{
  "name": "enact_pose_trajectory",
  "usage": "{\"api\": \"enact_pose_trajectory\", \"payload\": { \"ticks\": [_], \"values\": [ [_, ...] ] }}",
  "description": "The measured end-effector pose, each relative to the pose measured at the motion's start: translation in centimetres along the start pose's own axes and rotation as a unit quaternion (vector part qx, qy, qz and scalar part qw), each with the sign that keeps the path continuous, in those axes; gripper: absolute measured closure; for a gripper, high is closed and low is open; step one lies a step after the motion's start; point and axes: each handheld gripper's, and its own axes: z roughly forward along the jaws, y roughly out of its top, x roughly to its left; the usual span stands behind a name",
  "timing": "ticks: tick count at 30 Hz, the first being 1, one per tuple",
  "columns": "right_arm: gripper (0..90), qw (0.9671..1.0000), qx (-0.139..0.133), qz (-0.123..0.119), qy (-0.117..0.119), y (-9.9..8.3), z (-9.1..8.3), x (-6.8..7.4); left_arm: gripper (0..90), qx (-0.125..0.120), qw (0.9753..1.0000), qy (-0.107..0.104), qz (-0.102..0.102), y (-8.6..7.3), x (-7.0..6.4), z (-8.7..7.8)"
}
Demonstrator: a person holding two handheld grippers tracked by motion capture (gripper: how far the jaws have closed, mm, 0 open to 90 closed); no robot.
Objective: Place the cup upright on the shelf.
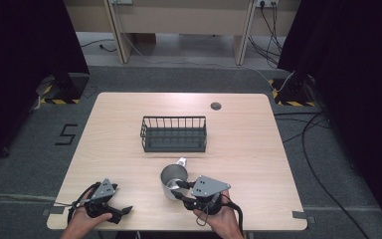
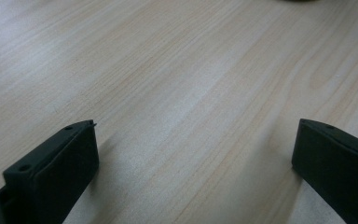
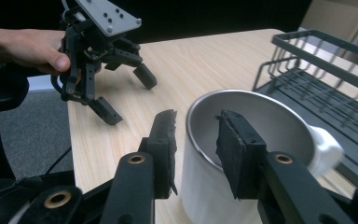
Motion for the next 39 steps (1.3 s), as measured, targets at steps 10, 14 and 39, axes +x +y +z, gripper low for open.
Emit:
{"api": "enact_pose_trajectory", "payload": {
  "ticks": [10,14,39],
  "values": [
    [77.6,0.9996,0.021,-0.017,0.008,0.0,2.4,-0.1,0.0,0.000,1.0000,0.000,0.000,0.0,0.0,0.0],
    [82.4,0.9994,0.029,-0.019,0.006,0.2,3.3,-0.1,0.0,0.000,1.0000,0.000,0.000,0.0,0.0,0.0],
    [63.3,0.9999,0.012,0.011,-0.003,0.6,2.8,-0.7,0.0,0.000,1.0000,-0.001,0.000,0.0,0.0,0.0]
  ]
}}
